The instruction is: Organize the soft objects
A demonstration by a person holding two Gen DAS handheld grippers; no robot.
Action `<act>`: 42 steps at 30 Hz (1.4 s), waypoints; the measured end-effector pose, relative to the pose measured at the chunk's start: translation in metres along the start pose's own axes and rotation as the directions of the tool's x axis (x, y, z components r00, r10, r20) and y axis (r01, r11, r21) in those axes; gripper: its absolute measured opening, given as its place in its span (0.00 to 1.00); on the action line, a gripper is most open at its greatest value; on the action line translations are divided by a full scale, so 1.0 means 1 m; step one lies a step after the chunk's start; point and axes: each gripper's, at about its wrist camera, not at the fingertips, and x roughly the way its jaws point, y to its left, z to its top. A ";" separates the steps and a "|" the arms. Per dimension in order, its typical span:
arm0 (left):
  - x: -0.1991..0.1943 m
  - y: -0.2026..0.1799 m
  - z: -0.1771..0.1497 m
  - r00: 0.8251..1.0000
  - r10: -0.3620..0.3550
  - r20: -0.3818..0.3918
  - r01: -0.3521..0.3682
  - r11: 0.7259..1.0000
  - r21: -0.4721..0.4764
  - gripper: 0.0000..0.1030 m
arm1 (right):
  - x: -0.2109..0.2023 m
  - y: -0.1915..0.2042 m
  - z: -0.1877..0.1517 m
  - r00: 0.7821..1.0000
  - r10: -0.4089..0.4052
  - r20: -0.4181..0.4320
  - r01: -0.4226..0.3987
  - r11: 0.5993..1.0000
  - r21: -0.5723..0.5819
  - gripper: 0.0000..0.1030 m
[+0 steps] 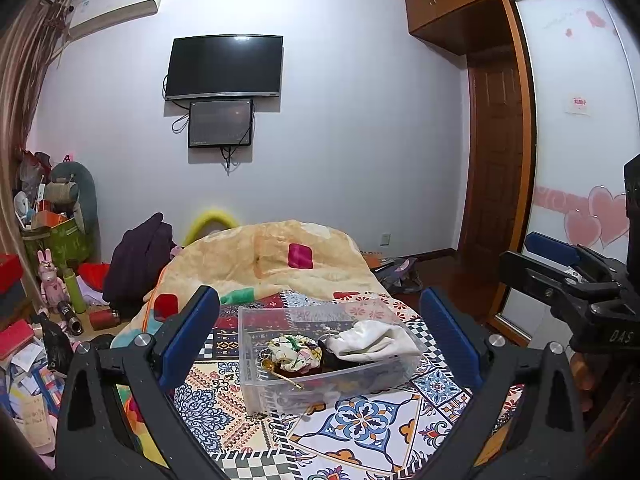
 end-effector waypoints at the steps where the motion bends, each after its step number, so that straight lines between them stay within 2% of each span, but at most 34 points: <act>1: -0.001 0.000 0.000 1.000 0.000 0.001 0.000 1.000 0.000 0.99 | 0.000 0.000 0.000 1.000 0.000 0.001 0.000 1.000 0.000 0.99; 42: -0.003 0.003 0.001 1.000 -0.022 -0.008 0.022 1.000 0.001 0.99 | 0.002 0.001 -0.002 1.000 0.007 -0.023 -0.007 1.000 0.009 1.00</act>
